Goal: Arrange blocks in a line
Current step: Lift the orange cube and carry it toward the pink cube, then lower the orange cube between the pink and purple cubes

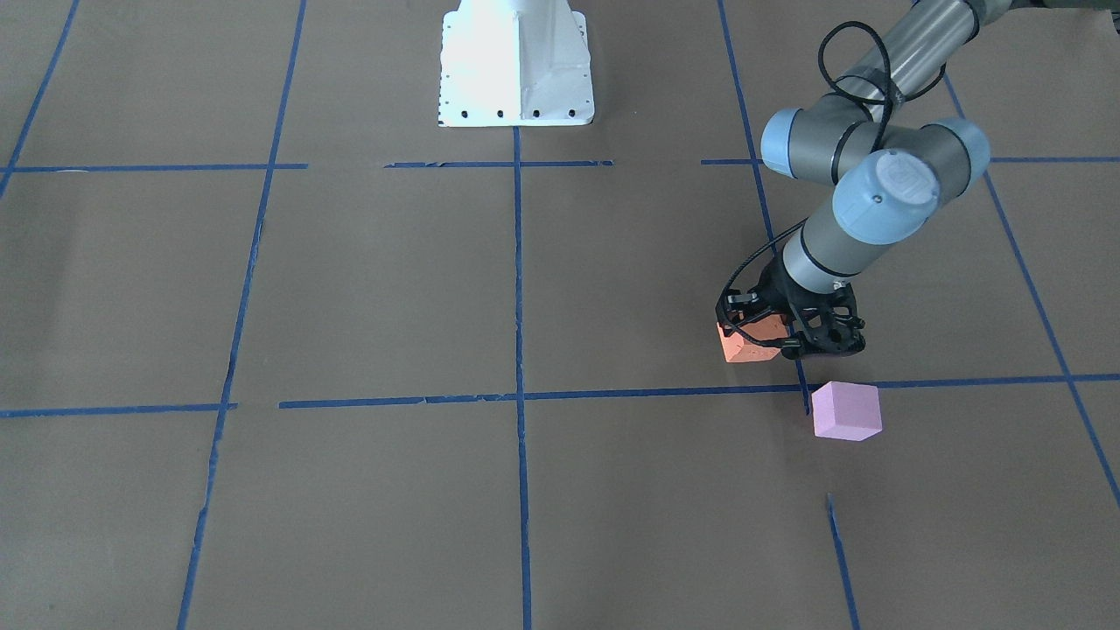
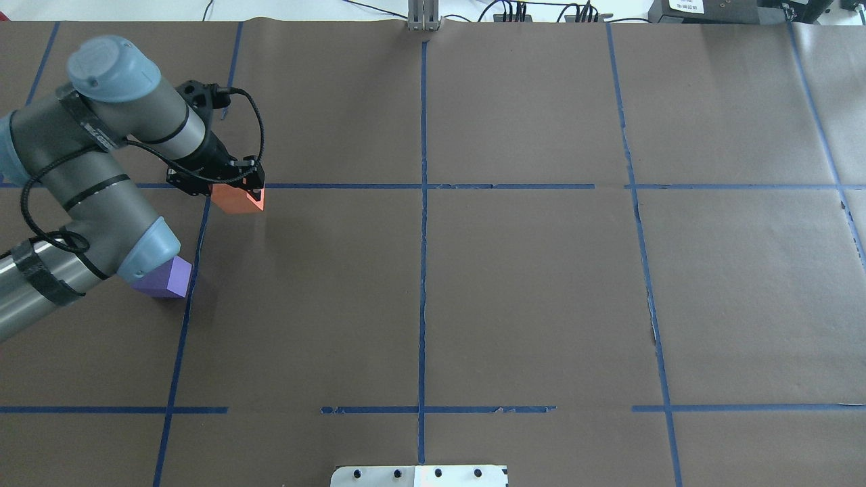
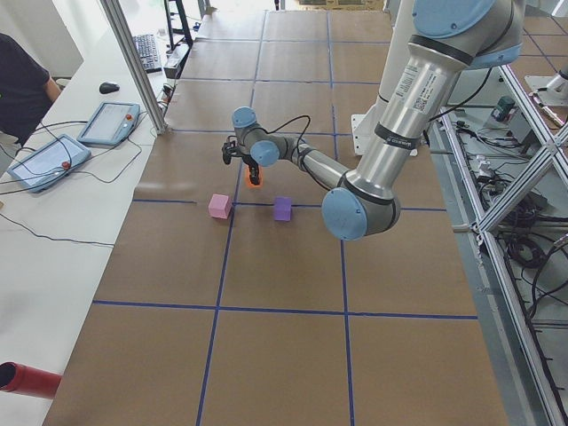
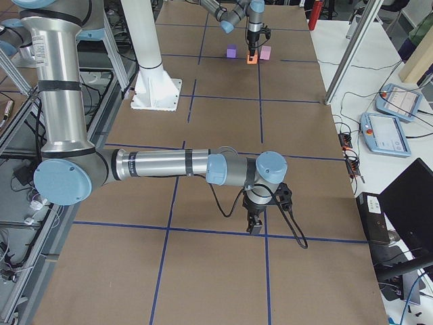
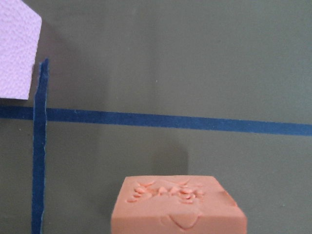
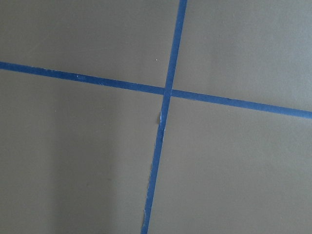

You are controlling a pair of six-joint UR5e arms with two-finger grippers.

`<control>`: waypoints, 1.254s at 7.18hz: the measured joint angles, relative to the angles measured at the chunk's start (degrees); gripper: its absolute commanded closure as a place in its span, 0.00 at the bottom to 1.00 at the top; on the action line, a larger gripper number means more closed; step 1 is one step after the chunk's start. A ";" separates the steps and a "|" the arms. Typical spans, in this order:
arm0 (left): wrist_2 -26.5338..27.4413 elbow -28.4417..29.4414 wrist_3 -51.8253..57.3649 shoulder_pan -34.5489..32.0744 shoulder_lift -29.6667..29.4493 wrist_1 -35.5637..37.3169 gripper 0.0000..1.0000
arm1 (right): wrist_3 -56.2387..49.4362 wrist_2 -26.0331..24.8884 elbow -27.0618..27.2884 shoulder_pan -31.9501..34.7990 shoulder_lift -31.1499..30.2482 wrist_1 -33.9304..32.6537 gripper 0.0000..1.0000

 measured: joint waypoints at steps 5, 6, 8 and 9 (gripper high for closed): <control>-0.32 -9.57 15.30 -5.11 10.85 7.00 0.87 | 0.00 0.00 0.00 0.00 0.00 0.00 0.00; -0.24 -8.79 15.90 -4.92 11.26 6.77 0.87 | 0.00 0.00 0.00 0.00 0.00 0.00 0.00; 0.05 -5.13 16.20 -4.63 10.75 4.13 0.87 | 0.00 0.00 0.00 0.00 0.00 0.00 0.00; 0.01 -2.96 16.16 -4.60 10.30 2.15 0.87 | 0.00 0.00 0.00 0.00 0.00 0.00 0.00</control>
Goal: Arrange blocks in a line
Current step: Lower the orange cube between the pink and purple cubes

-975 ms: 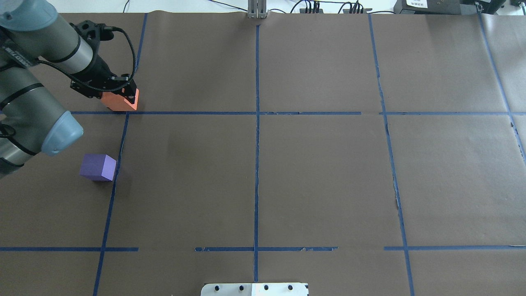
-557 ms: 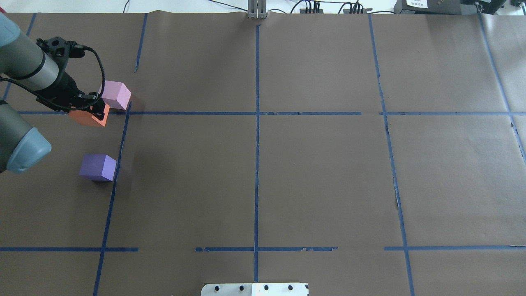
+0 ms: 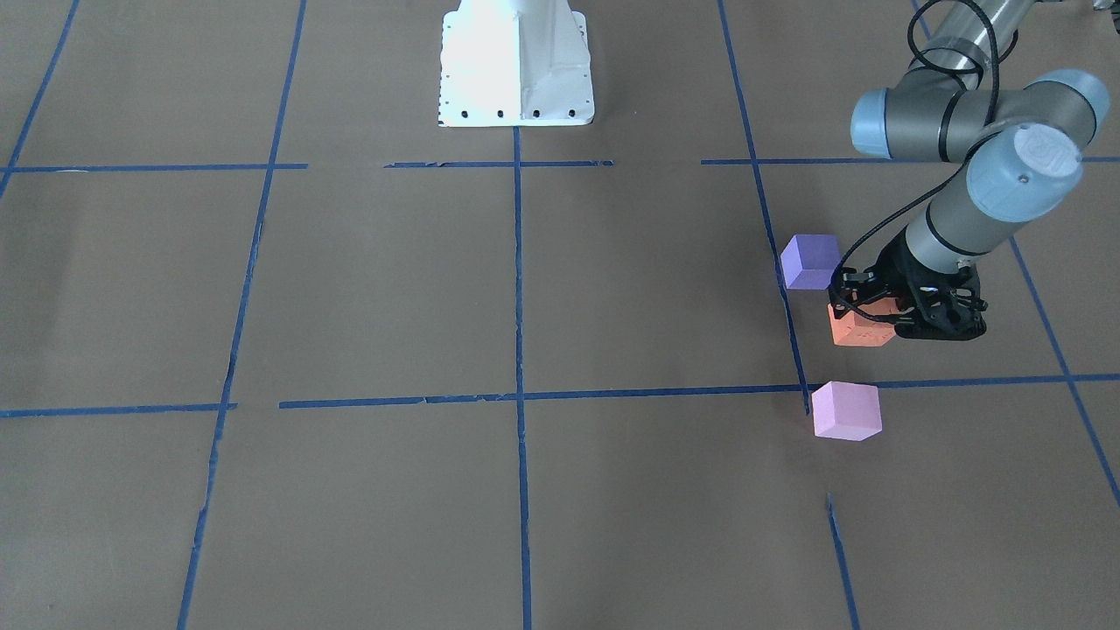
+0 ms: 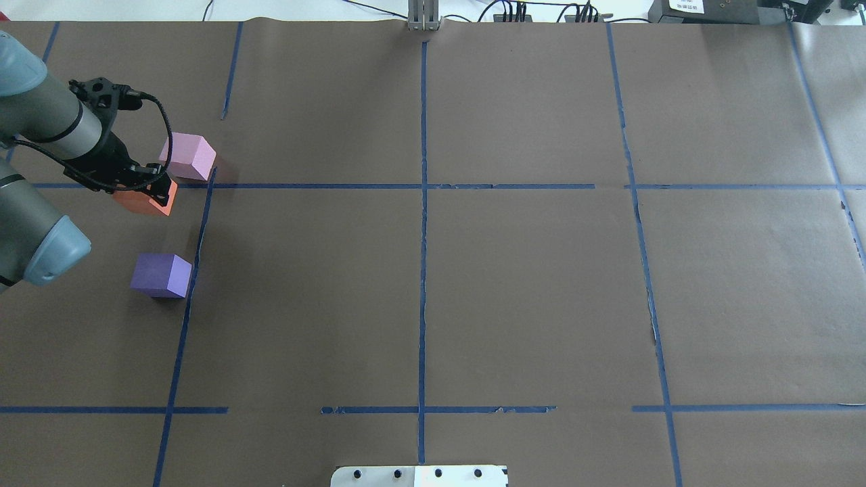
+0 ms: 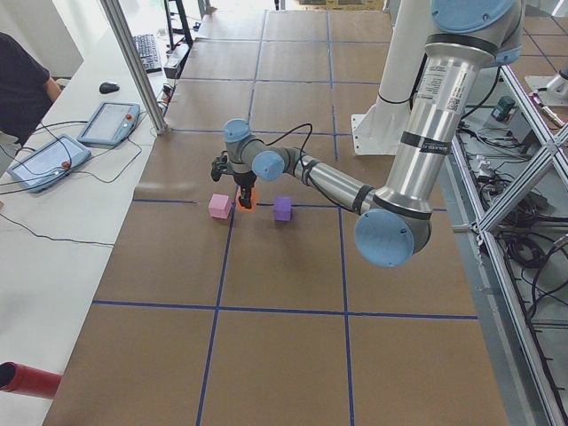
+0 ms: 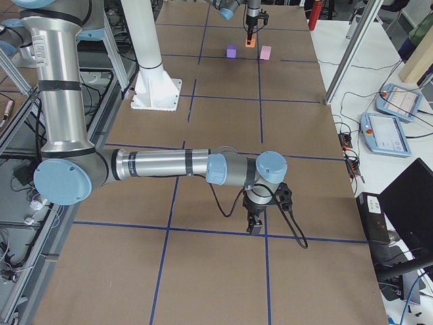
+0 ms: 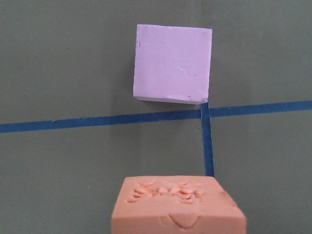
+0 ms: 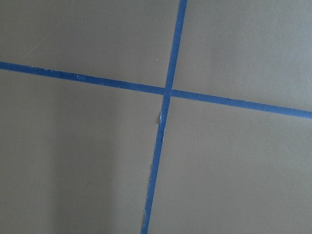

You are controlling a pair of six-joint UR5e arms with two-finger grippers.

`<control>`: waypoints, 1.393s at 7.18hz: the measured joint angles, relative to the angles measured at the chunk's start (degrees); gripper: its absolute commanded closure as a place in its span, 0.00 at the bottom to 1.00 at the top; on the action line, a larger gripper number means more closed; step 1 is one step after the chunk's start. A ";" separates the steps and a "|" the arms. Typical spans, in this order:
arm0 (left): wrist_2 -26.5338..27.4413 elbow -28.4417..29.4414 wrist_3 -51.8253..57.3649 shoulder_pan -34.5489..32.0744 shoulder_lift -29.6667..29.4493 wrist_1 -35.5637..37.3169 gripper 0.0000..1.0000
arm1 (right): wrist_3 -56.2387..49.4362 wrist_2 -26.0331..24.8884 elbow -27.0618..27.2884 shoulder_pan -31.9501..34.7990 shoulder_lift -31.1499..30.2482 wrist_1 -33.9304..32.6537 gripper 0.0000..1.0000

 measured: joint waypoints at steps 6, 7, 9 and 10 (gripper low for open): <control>-0.28 7.32 -2.04 1.05 -1.75 -6.04 0.86 | 0.00 0.00 0.00 0.00 0.00 0.00 0.00; -0.32 7.40 -3.77 1.55 -1.89 -6.15 0.86 | 0.00 0.00 0.00 0.00 0.00 0.00 0.00; -0.39 7.45 -5.00 2.12 -2.03 -6.60 0.86 | 0.00 0.00 0.00 0.00 0.00 0.00 0.00; -0.47 7.52 -5.11 2.21 -2.02 -6.82 0.85 | 0.00 0.00 0.00 0.00 0.00 0.00 0.00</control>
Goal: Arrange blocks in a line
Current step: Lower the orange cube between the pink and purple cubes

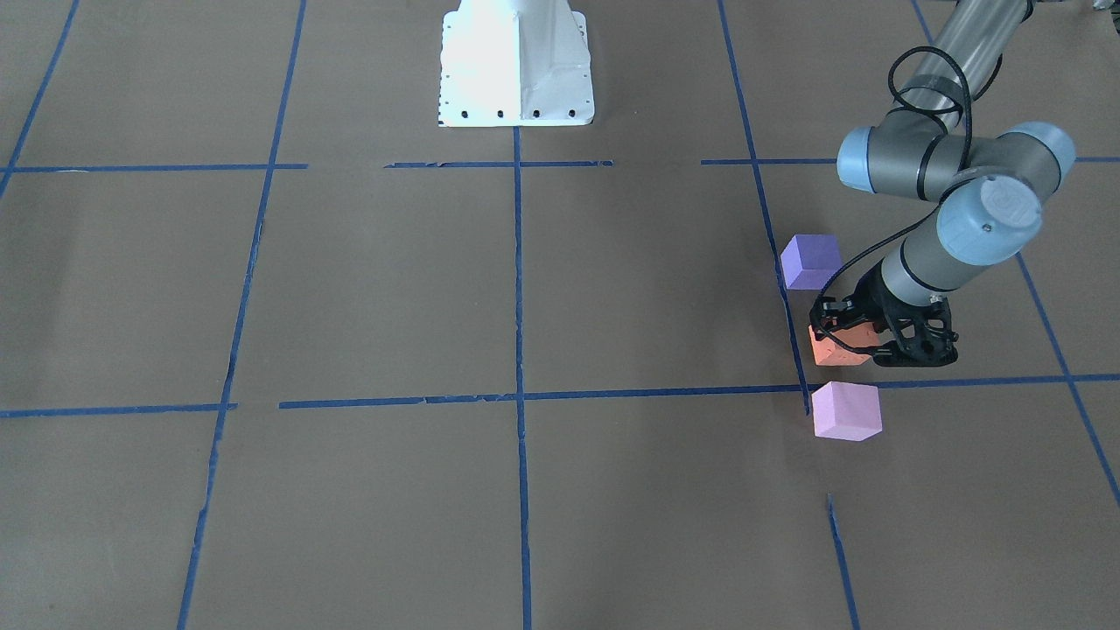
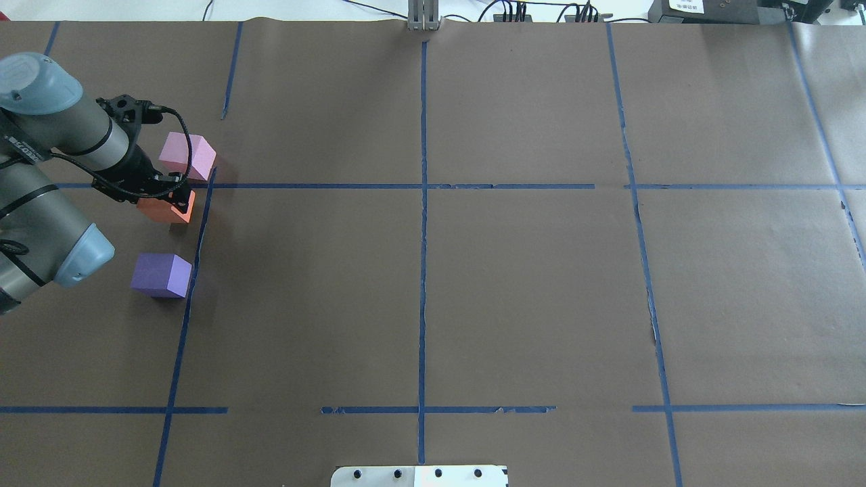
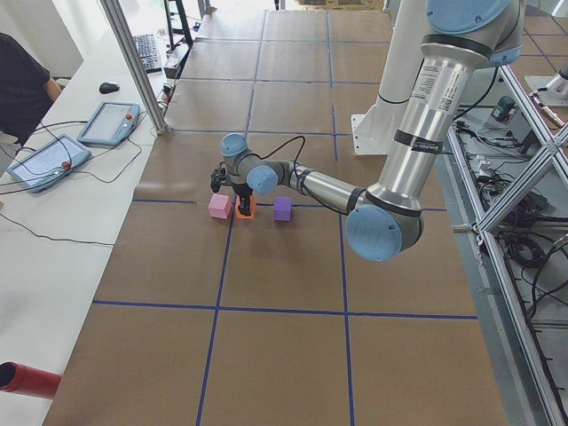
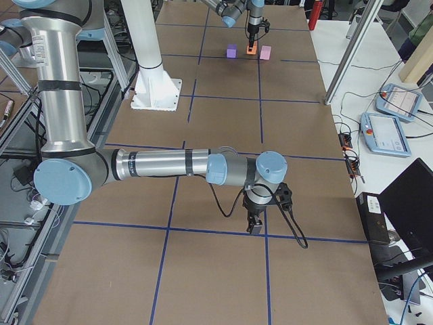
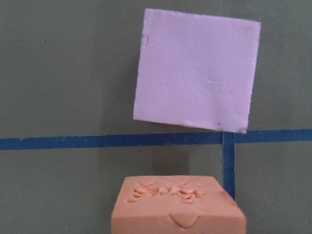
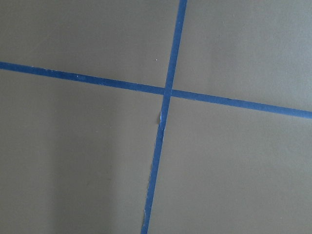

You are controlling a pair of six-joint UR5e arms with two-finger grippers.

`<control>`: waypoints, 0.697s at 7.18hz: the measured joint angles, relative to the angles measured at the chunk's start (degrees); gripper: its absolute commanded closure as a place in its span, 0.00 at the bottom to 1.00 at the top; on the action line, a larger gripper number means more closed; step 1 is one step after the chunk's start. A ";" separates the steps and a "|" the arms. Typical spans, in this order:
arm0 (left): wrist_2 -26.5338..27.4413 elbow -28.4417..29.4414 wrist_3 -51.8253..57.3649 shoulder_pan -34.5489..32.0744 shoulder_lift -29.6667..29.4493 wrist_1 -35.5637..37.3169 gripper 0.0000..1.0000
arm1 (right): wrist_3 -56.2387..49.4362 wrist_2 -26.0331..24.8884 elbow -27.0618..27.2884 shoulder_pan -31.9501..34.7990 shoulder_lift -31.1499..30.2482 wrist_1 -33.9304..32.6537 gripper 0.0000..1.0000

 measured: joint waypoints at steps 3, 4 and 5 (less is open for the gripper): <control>-0.54 0.40 -0.05 0.21 0.09 -0.40 0.83 | 0.00 0.00 0.00 0.00 0.00 0.00 0.00; -1.16 0.56 -0.05 0.28 0.11 -0.42 0.83 | 0.00 0.00 0.00 0.00 0.00 0.00 0.00; -1.55 0.75 -0.05 0.38 0.11 -0.48 0.83 | 0.00 0.00 0.00 0.00 0.00 0.00 0.00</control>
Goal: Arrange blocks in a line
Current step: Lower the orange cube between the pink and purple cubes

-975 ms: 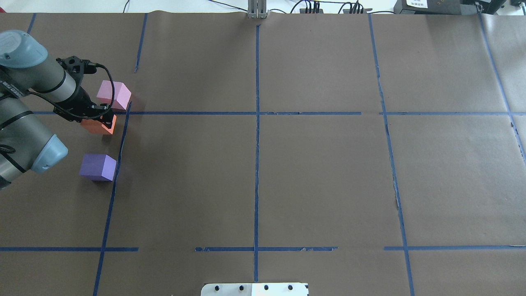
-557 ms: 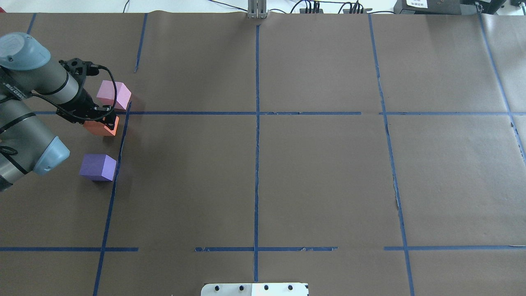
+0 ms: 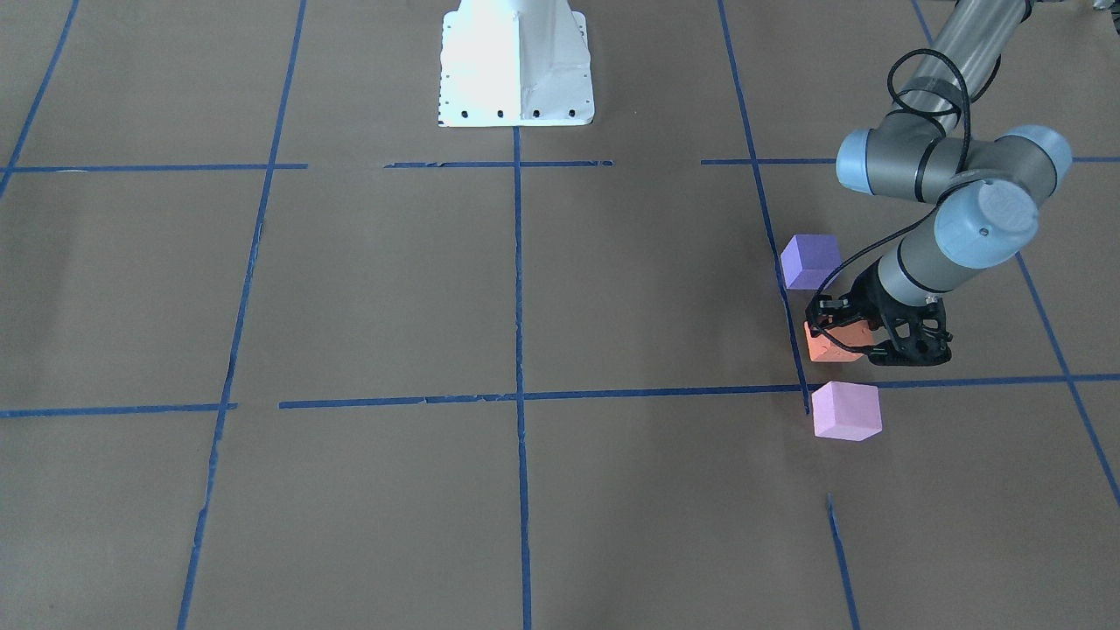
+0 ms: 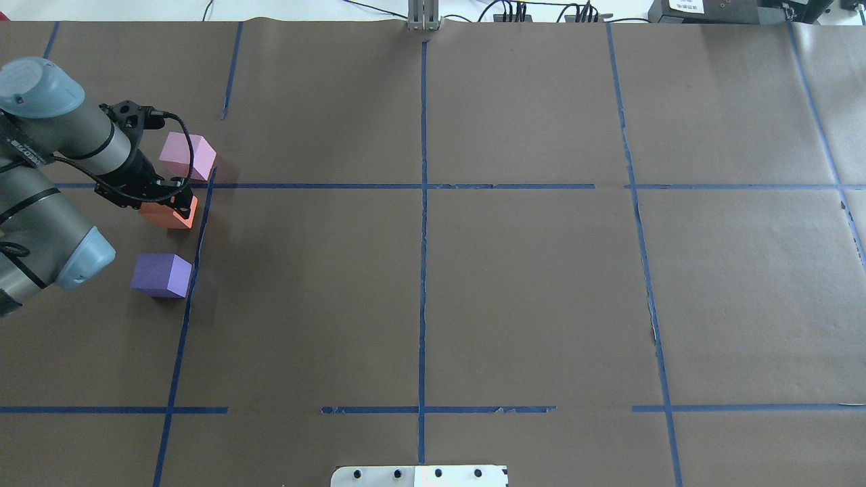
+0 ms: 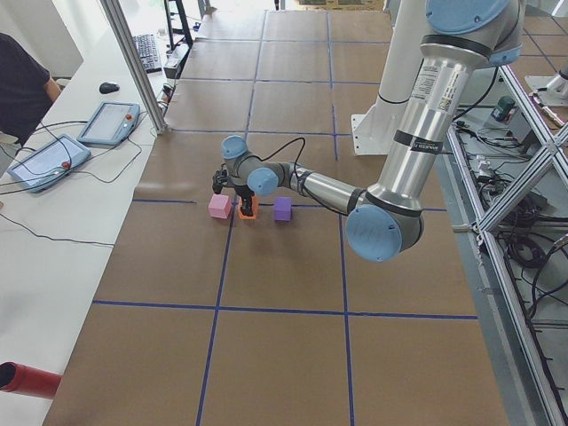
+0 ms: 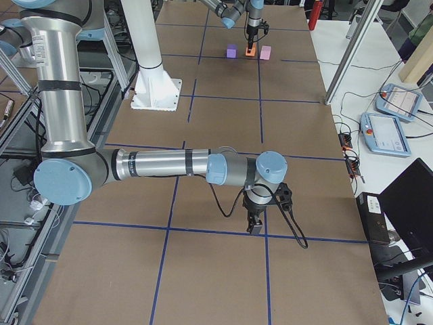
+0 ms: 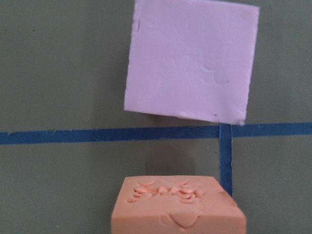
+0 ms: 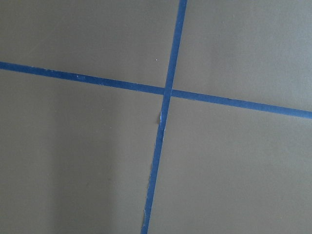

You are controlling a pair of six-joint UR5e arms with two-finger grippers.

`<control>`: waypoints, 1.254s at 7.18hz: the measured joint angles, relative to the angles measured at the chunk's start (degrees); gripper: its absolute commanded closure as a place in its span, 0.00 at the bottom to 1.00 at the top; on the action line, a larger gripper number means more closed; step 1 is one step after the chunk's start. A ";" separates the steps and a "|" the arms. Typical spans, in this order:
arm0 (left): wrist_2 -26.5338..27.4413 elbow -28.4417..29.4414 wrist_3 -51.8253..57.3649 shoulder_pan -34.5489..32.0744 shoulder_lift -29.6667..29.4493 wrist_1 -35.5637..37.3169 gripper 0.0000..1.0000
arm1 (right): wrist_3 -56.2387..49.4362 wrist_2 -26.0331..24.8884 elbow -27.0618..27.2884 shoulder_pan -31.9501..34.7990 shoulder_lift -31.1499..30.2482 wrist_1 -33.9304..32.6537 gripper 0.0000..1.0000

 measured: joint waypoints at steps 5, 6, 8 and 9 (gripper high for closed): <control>-1.24 1.03 -0.07 0.41 0.00 -0.22 0.35 | 0.00 0.00 0.00 0.00 0.00 0.00 0.00; -1.31 1.16 -0.05 0.47 0.00 -0.22 0.14 | 0.00 0.00 0.00 0.00 0.00 0.00 0.00; -1.40 1.23 -0.03 0.51 0.00 -0.30 0.01 | 0.00 0.00 0.00 0.00 0.00 0.00 0.00; -1.41 1.24 -0.01 0.54 0.00 -0.47 0.00 | 0.00 0.00 0.00 0.00 0.00 0.00 0.00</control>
